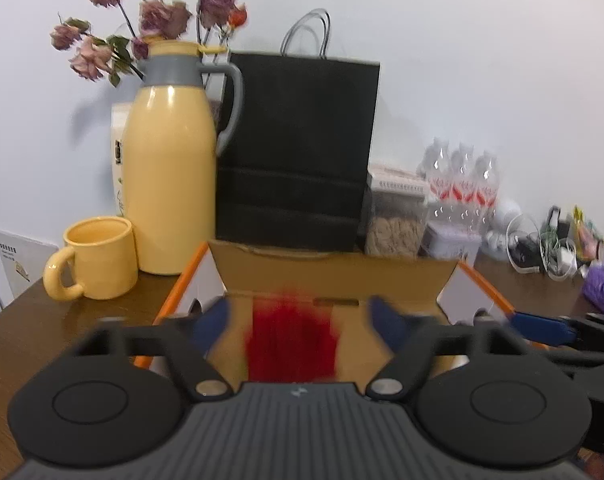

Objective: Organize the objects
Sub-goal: 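Lower the rose and lid into the cardboard box and open both tools, then grasp the white plastic box with the left tool while the right tool grasps the navy cap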

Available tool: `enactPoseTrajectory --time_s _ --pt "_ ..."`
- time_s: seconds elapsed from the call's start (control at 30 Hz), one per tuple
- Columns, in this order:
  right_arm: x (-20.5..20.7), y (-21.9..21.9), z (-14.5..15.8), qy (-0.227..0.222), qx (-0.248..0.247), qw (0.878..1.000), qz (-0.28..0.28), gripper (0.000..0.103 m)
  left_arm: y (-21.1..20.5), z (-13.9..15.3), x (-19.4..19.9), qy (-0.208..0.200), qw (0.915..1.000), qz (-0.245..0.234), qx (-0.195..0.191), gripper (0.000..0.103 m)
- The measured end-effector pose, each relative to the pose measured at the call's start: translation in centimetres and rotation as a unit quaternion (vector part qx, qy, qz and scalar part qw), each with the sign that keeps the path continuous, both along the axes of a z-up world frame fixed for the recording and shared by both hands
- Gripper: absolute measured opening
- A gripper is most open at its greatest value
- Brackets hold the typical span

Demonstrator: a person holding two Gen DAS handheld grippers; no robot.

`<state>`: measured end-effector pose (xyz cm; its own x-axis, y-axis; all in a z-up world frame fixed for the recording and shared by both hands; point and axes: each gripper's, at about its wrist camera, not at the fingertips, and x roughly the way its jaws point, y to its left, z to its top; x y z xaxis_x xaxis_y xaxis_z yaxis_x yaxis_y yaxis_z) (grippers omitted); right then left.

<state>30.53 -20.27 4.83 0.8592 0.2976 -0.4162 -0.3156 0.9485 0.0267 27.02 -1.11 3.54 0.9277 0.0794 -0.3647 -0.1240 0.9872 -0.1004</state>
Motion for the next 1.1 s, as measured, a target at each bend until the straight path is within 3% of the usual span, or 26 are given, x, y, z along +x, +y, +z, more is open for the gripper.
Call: enactPoseTrajectory --time_s 0.03,0.13,0.43,0.83,0.97,1.1 --pt "-0.1 0.0 0.0 -0.002 -0.001 1.0 -0.005 0.091 0.1 0.1 -0.2 -0.006 1.0 0.001 -0.002 0.103" --pt "-0.5 -0.5 0.1 -0.009 0.008 1.0 -0.001 0.103 0.4 0.5 -0.6 -0.023 0.9996 0.011 -0.01 0.103" --pt "-1.3 -0.5 0.8 -0.024 0.011 1.0 0.0 0.103 1.3 1.3 -1.3 -0.03 0.9988 0.025 -0.03 0.103" --pt "-4.6 -2.4 3.9 -0.076 0.022 0.997 0.016 0.103 1.8 4.6 -5.1 -0.067 0.9969 0.005 -0.041 0.103" --pt "-5.6 -3.4 4.1 -0.069 -0.001 0.997 0.023 0.103 2.2 4.9 -6.3 -0.062 0.9978 0.001 -0.024 0.103" --pt "-6.3 -4.8 3.4 -0.036 -0.022 0.999 0.03 0.103 2.9 4.4 -7.1 -0.035 0.9992 -0.003 -0.017 0.103"
